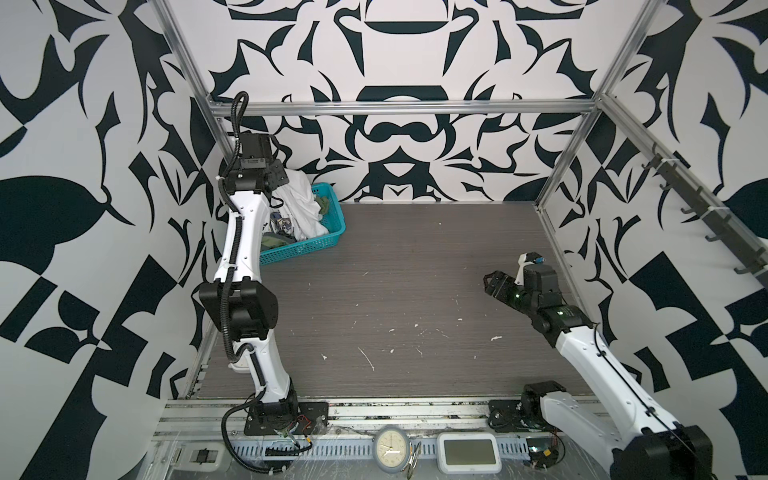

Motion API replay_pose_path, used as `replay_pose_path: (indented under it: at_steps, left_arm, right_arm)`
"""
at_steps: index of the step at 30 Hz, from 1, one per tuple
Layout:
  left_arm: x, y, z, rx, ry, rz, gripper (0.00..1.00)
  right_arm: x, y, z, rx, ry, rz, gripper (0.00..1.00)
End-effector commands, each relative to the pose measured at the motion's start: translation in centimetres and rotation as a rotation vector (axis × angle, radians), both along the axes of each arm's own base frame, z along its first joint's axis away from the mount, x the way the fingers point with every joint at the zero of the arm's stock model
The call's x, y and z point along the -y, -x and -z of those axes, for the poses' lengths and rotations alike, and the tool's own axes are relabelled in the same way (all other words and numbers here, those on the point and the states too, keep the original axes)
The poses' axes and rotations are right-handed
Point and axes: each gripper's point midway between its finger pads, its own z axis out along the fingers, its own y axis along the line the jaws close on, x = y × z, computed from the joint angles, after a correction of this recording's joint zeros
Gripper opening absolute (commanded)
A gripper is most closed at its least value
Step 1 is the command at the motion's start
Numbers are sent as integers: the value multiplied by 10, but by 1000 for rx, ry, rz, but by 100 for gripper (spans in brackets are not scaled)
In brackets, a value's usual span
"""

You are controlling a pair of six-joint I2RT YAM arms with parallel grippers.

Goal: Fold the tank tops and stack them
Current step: 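Lift the white tank top high out of the basket with the left gripper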

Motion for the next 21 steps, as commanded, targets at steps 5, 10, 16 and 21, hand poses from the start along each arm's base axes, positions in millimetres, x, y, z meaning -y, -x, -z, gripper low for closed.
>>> replay_pose_path:
  at_steps: [5, 10, 16, 21]
  left_arm:
    - [50, 4, -91, 187, 53, 142, 0]
    - [77, 13, -151, 363, 67, 218, 0]
    - [119, 49, -222, 582, 47, 311, 0]
    - [160, 90, -283, 759, 28, 371, 0]
  right_arm:
    - [-2, -6, -21, 56, 2, -10, 85]
    - [-2, -5, -20, 58, -1, -9, 85]
    - [-1, -2, -21, 60, 10, -14, 85]
    - [-3, -3, -23, 67, 3, -20, 85]
